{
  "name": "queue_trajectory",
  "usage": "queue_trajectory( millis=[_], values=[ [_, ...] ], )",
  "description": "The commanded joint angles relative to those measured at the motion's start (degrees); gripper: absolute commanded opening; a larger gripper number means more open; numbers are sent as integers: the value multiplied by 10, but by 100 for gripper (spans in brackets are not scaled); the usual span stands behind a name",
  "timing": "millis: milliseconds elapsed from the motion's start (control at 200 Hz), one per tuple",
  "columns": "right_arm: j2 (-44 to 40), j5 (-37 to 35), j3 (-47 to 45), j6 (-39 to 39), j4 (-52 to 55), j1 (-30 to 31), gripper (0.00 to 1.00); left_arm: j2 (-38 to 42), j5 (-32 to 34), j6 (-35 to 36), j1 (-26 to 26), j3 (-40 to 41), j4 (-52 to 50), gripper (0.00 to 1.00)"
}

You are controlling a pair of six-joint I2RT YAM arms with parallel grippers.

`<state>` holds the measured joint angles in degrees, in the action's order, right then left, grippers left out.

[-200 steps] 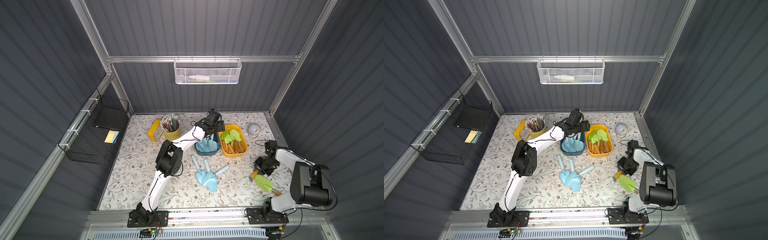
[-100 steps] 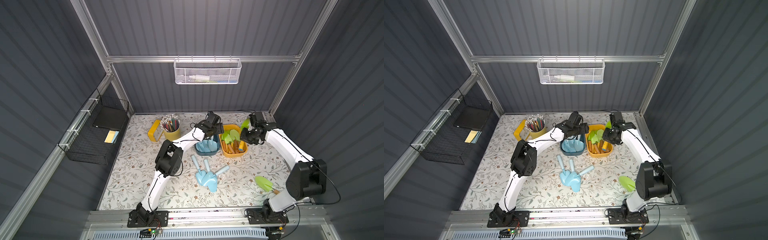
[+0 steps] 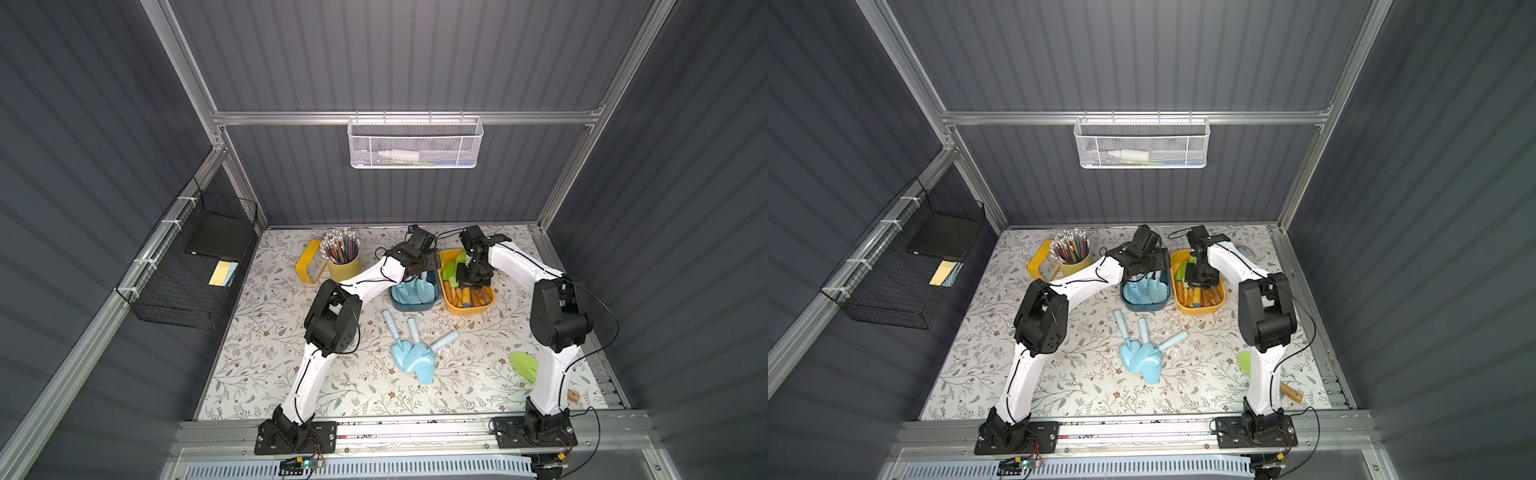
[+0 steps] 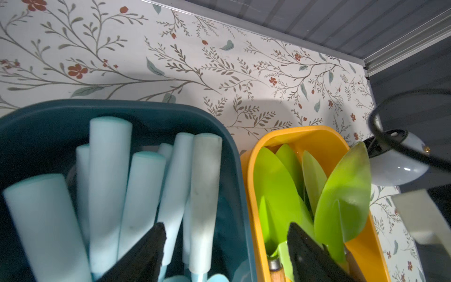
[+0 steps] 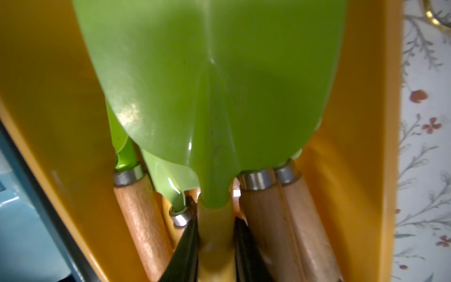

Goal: Sort the small shovels by color and place them into the storage box
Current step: Place the shovel in the storage box.

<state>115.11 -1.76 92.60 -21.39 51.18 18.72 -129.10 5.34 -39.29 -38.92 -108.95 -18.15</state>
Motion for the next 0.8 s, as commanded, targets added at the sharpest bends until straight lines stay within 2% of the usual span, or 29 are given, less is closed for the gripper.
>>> queue_trajectory(
  millis=[0,215,380,525,795],
  values=[
    [4,-61,24,-1,25,-3,21,59,10,0,2,25,-11,81],
    [-36,-76,39,-11,12,-3,43,90,7,19,-52,79,-23,87],
    [-77,-60,26,-20,-1,-3,44,112,-9,32,-103,124,-23,88],
    [-119,-62,-13,-26,-48,-9,44,140,-51,38,-123,181,7,83],
    [-125,-26,-45,-51,-58,-23,43,120,-49,60,-175,189,-2,82]
  ],
)
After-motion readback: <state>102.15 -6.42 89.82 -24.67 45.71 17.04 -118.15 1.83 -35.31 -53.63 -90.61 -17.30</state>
